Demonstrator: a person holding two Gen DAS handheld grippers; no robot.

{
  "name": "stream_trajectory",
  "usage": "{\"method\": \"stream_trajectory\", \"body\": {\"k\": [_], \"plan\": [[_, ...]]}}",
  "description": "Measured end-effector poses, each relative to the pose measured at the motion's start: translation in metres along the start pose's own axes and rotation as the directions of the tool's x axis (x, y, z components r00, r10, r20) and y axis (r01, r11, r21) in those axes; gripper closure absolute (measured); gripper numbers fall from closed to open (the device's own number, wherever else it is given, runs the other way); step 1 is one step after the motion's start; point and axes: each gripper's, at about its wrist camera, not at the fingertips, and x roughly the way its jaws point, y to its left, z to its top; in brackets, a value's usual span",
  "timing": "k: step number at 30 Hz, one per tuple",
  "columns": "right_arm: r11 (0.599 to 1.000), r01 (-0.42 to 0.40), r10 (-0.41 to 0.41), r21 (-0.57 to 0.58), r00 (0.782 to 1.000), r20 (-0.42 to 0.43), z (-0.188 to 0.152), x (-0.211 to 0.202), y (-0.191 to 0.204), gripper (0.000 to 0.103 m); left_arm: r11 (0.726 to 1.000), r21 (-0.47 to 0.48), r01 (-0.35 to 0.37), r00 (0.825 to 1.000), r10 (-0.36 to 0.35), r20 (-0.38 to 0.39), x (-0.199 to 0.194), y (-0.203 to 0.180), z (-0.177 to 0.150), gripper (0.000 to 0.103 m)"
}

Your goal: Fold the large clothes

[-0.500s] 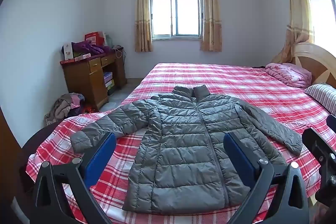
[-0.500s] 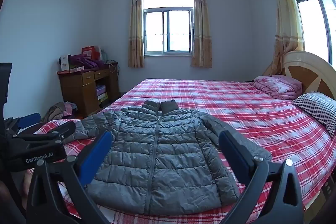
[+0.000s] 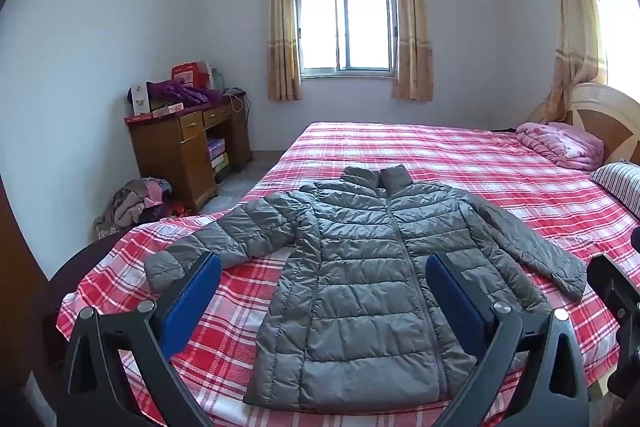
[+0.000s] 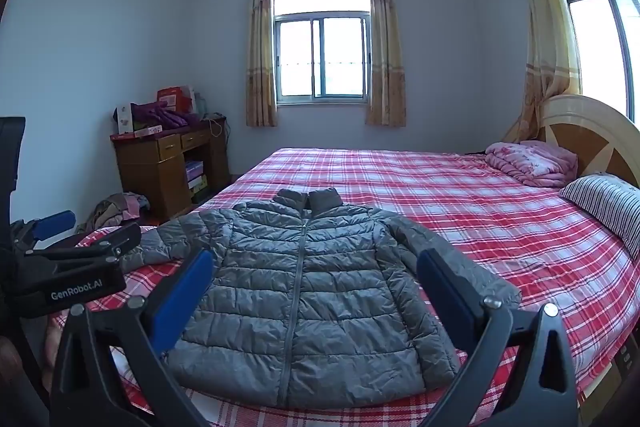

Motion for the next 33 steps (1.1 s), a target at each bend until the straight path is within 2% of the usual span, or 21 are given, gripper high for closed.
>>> {"method": "stream_trajectory", "body": {"k": [33], "plan": [[1.0, 0.0, 0.0, 0.001, 1.0, -0.003, -0.0041, 0.0037, 0.0069, 0.0, 1.0, -0.001, -0.015, 1.0, 0.015, -0.003, 0.0021, 0.0024, 0.0006, 0.001]]}}
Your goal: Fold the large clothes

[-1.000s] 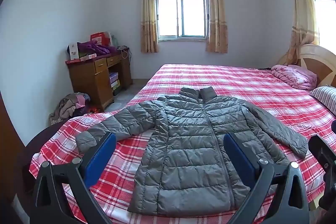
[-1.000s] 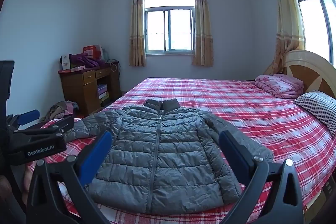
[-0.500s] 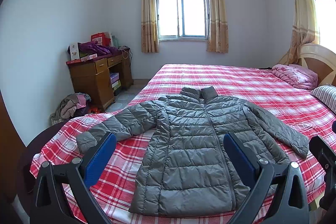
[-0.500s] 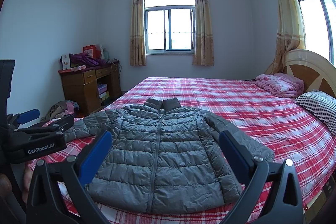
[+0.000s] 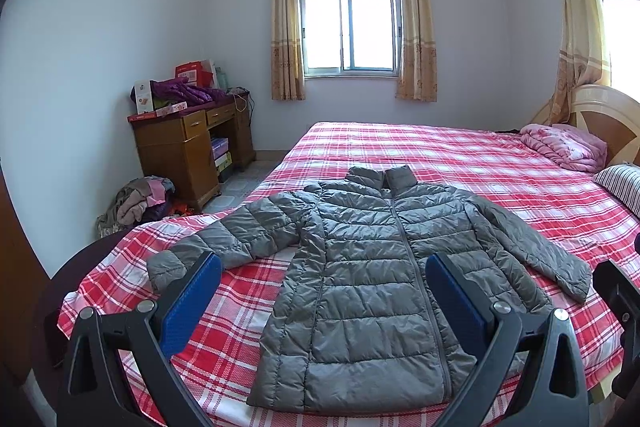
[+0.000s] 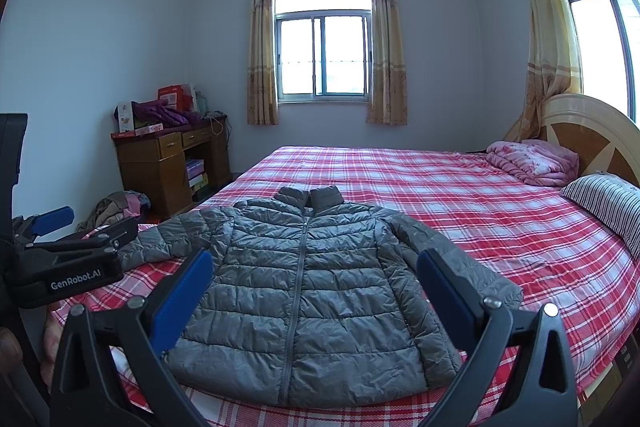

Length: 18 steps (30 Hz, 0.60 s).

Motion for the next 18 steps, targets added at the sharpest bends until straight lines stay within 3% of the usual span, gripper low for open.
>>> {"method": "stream_trajectory", "body": {"k": [18], "plan": [[1.0, -0.001, 0.001, -0.001, 1.0, -0.006, -0.0036, 0.0031, -0.0008, 0.0, 1.0, -0.004, -0.002, 1.0, 0.002, 0.001, 0.0011, 0.0018, 0.0006, 0.001]]}}
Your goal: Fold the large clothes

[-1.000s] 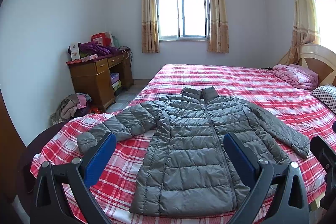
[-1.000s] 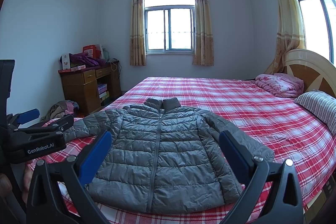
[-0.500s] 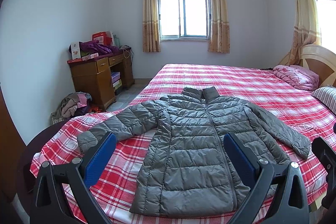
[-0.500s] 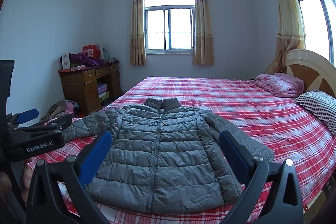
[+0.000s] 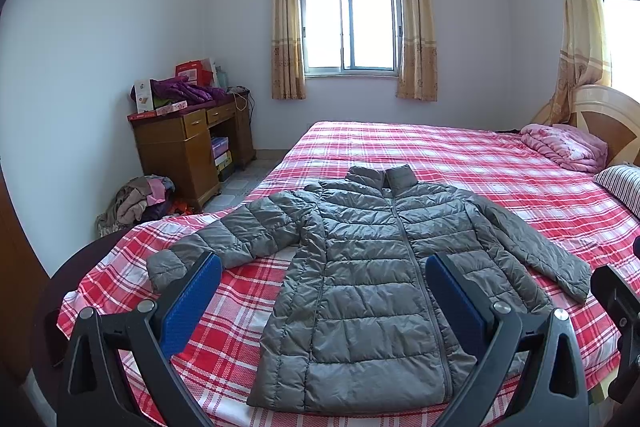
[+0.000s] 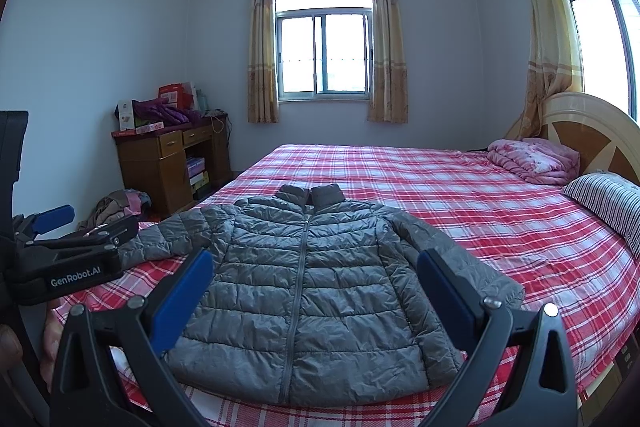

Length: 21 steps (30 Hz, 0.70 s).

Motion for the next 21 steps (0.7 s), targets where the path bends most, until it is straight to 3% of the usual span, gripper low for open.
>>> {"method": "stream_trajectory", "body": {"k": [21], "plan": [[1.0, -0.002, 0.002, 0.0, 1.0, -0.002, -0.0004, 0.0007, 0.0006, 0.0, 1.0, -0.003, -0.001, 1.0, 0.001, 0.0, 0.0007, 0.0017, -0.0004, 0.001]]}}
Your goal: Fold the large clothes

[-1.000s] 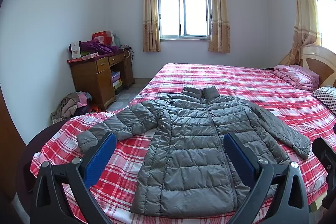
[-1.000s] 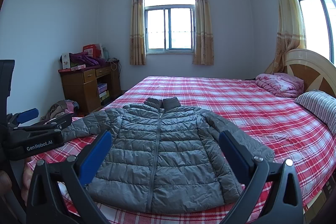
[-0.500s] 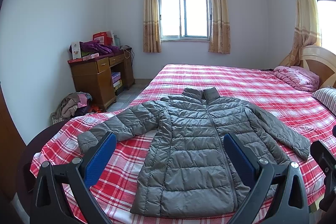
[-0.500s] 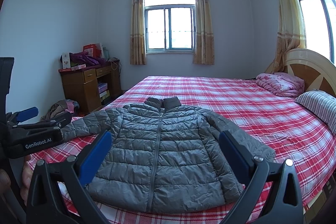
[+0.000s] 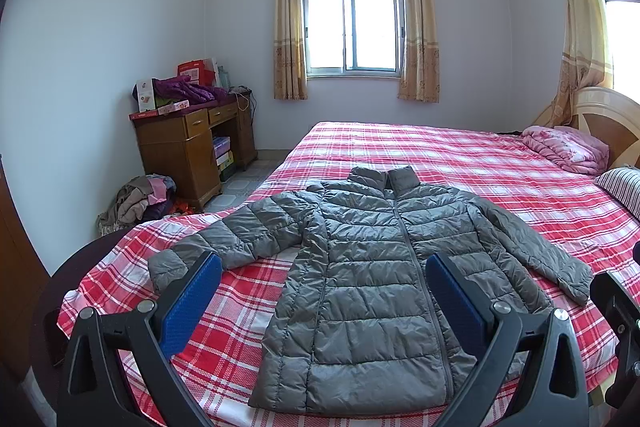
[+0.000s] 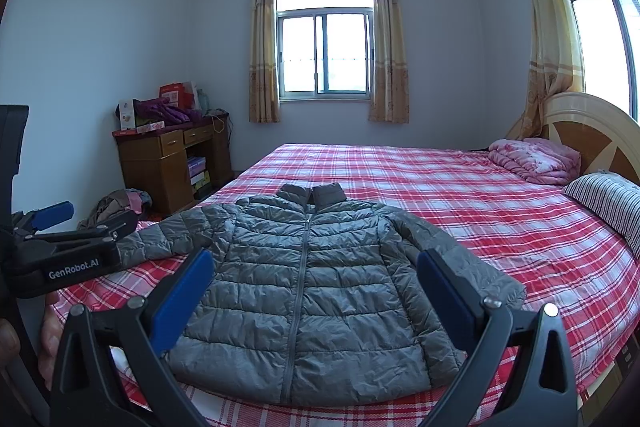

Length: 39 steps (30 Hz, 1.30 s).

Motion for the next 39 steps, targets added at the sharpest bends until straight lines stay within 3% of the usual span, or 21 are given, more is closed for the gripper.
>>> {"method": "stream_trajectory", "body": {"k": [11, 18, 22, 27, 33, 34, 36, 37, 39], "plan": [[1.0, 0.005, -0.005, 0.004, 1.0, -0.013, -0.005, 0.007, -0.002, 0.0, 1.0, -0.004, 0.0, 0.999, -0.001, -0.042, 0.02, 0.002, -0.006, 0.001], [0.989, 0.124, -0.116, 0.08, 0.988, -0.099, -0.02, 0.058, -0.063, 0.0, 1.0, 0.013, -0.02, 0.992, 0.021, -0.126, 0.075, 0.002, -0.024, 0.001], [0.949, 0.266, -0.235, 0.17, 0.955, -0.182, -0.039, 0.088, -0.13, 0.0, 0.998, 0.05, -0.04, 0.983, 0.048, -0.175, 0.116, -0.003, -0.034, 0.001], [0.858, 0.435, -0.342, 0.273, 0.881, -0.327, -0.077, 0.122, -0.218, 0.0, 0.994, 0.079, -0.069, 0.97, 0.086, -0.229, 0.174, -0.007, -0.045, 0.001], [0.759, 0.552, -0.35, 0.345, 0.794, -0.498, -0.119, 0.159, -0.296, 0.02, 0.989, 0.083, -0.126, 0.952, 0.144, -0.27, 0.231, -0.008, -0.054, 0.001], [0.75, 0.557, -0.343, 0.356, 0.788, -0.511, -0.123, 0.165, -0.303, 0.023, 0.987, 0.085, -0.134, 0.949, 0.153, -0.276, 0.24, -0.007, -0.056, 0.001], [0.752, 0.551, -0.324, 0.362, 0.787, -0.525, -0.129, 0.174, -0.314, 0.043, 0.983, 0.097, -0.154, 0.94, 0.176, -0.293, 0.253, -0.008, -0.062, 0.001], [0.756, 0.543, -0.309, 0.366, 0.788, -0.532, -0.132, 0.177, -0.316, 0.061, 0.98, 0.108, -0.167, 0.933, 0.193, -0.304, 0.26, -0.008, -0.067, 0.001], [0.775, 0.521, -0.299, 0.357, 0.801, -0.519, -0.133, 0.177, -0.314, 0.072, 0.977, 0.118, -0.178, 0.924, 0.207, -0.321, 0.269, -0.007, -0.074, 0.001]]}}
